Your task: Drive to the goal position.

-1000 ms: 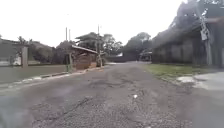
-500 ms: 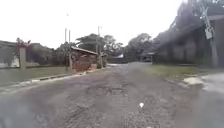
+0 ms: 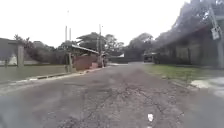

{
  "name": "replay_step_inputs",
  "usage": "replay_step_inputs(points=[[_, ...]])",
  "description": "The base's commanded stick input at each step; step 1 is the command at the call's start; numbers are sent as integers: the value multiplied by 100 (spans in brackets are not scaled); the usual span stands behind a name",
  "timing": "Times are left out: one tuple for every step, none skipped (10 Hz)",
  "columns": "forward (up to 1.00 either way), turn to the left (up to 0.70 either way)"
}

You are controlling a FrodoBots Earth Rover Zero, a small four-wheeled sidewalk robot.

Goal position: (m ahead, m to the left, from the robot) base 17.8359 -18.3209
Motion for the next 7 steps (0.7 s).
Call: replay_step_inputs(points=[[70, 0], [70, 0], [70, 0], [70, 0], [70, 0], [70, 0], [70, 0]])
